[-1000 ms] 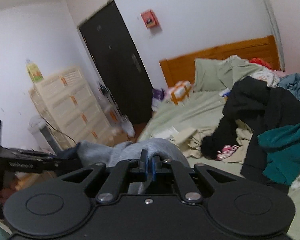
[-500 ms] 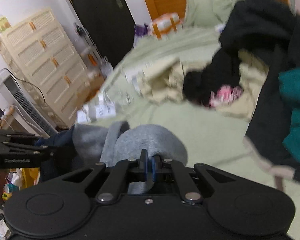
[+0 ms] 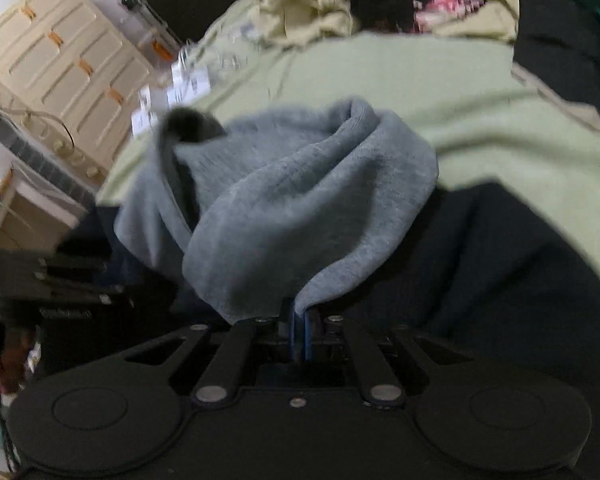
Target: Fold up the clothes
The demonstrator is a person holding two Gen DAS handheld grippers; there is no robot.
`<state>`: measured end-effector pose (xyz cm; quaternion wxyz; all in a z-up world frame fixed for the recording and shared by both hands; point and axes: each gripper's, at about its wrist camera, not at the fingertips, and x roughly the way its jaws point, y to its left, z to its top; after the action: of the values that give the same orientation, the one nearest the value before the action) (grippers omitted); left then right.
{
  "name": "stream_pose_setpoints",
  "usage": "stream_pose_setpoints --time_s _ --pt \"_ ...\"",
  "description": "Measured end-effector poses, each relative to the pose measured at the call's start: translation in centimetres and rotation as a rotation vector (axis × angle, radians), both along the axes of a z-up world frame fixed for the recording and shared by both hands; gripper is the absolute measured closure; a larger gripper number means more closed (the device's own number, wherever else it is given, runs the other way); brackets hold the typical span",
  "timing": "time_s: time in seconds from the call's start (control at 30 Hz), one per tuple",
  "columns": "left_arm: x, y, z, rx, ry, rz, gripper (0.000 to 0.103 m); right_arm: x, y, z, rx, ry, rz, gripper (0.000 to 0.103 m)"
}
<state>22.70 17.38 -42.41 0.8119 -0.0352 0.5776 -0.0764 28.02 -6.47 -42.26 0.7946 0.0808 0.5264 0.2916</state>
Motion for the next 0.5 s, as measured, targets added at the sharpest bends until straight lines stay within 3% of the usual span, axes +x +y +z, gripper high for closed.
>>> stream_pose_setpoints --time_s 0.13,0.23,0.3,0.33,0.5 --pt "-0.3 0.7 0.9 -0.027 -0.034 0.042 0.059 0.0 -0.9 0.3 0.055 -0.004 -0.026 0.097" --pt "0.1 1.4 2.9 -0.034 -0.033 0.115 0.040 0.2 -2.4 2.0 0.091 -0.004 -0.053 0.089" --pt "-0.2 1.7 5.7 -0.008 -0.067 0.197 0.035 0.0 -3.7 3.8 0.069 -0.031 -0.082 0.047" --pt "-0.2 1.7 6.4 -0.007 -0.077 0.201 0.035 -0.2 -4.4 4.7 0.051 -0.059 -0.109 0.021" --pt "1.0 1.7 11.1 -0.002 -0.169 0.198 0.030 1.1 -6.2 8.3 0.038 -0.147 -0.193 0.020"
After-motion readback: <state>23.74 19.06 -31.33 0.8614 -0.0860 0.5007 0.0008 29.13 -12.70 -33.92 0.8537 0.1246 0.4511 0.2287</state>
